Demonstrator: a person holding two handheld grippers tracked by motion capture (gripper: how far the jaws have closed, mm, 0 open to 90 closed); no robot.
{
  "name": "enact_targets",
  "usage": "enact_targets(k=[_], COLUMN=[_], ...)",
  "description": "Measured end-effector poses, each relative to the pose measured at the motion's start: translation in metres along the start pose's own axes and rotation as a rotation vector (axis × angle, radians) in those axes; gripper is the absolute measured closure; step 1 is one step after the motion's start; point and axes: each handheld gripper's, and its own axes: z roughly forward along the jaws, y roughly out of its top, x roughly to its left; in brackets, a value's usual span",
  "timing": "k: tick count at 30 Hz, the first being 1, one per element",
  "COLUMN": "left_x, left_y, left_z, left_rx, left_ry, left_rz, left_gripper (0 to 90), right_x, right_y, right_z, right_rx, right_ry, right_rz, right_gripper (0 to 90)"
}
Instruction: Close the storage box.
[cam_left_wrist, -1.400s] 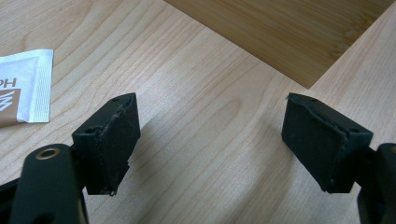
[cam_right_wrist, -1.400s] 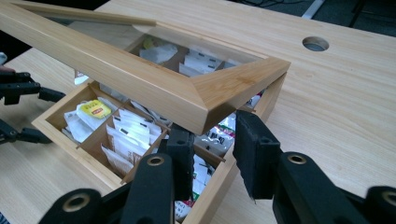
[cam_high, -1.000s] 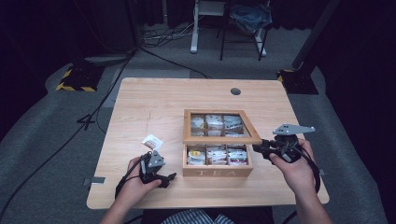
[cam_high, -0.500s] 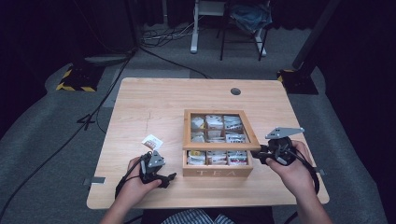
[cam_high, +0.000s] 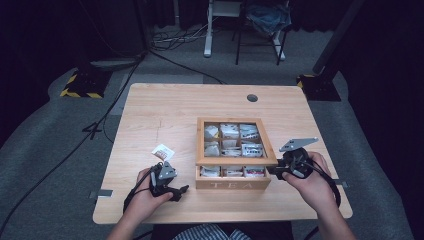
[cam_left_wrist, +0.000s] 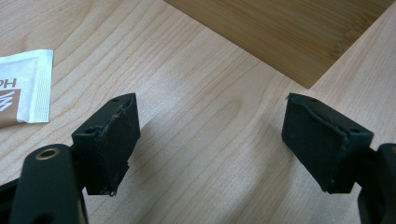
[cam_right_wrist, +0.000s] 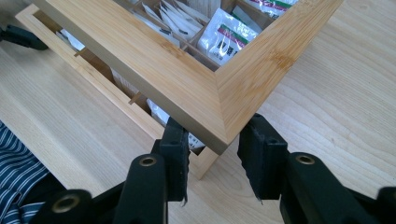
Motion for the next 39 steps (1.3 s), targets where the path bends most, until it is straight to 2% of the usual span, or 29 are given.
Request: enact_targets(k=[39], left_x=[0.0], left_y=[0.0], left_z=[0.0], left_rx=[0.0], left_ry=[0.003], left_rz=[0.0], left_gripper=[19.9], right_x=[0.003], right_y=[-0.004], right_z=[0.022], right_rx=[0.162], right_ry=[0.03], right_rz=[-0.06], right_gripper=[56.6])
